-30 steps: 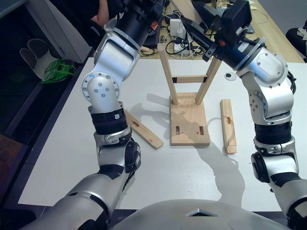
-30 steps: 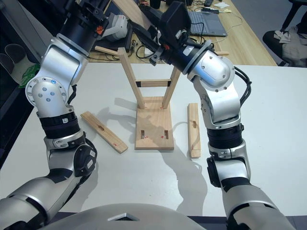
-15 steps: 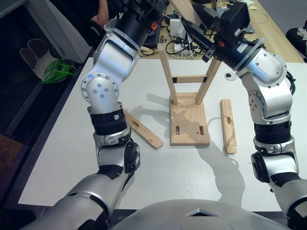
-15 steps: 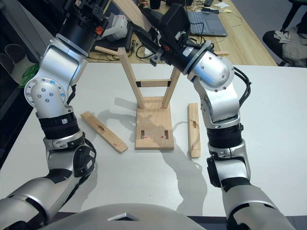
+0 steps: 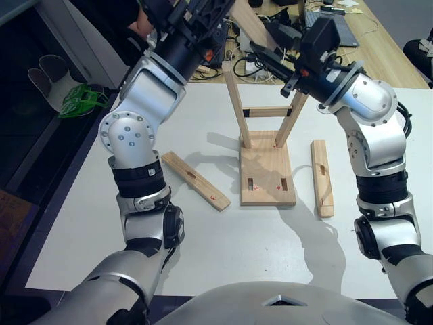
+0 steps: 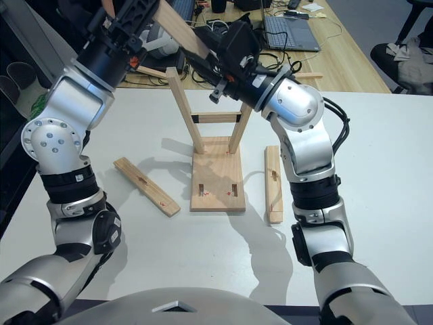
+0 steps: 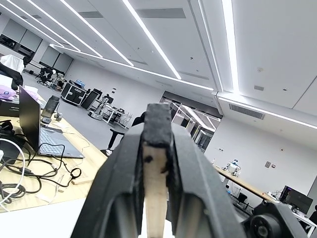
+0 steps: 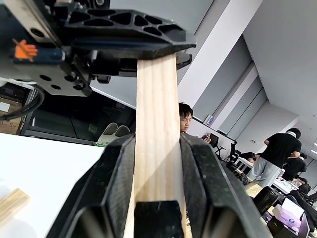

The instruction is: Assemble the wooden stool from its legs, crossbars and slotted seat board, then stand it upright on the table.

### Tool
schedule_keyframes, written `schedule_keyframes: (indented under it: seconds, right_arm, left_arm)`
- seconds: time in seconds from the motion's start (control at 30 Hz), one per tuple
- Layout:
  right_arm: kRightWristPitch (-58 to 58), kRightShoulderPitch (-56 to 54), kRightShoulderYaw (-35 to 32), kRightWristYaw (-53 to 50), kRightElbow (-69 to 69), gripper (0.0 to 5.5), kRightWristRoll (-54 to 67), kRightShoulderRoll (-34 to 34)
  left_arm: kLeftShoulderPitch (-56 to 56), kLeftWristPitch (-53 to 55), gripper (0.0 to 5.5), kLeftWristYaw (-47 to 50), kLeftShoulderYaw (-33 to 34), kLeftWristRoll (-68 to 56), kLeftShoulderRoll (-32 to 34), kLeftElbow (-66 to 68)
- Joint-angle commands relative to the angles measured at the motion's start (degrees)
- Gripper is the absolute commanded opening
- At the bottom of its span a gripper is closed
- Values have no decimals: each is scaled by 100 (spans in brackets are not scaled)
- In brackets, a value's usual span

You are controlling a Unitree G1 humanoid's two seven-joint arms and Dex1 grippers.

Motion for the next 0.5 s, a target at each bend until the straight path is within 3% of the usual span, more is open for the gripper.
schedule_keyframes:
  seconds: [0.03,0.23,0.37,0.5]
  right_arm:
    - [7,-51,-228,-225,-20,180,-208,-196]
    - [252,701,34,541,-143,273,-120,-785]
    - [619,1583,229,1444,-485,335,27,-1534]
    - [1166,2758,89,2458,-854,309,183,-2855]
  left_arm:
    - [207,39,41,175,-71,114,-139,79]
    - [119,-1017,41,701,244,637,-602,335]
    - [149,-1422,41,806,300,906,-772,426]
    - [298,-1427,41,684,363,894,-623,254]
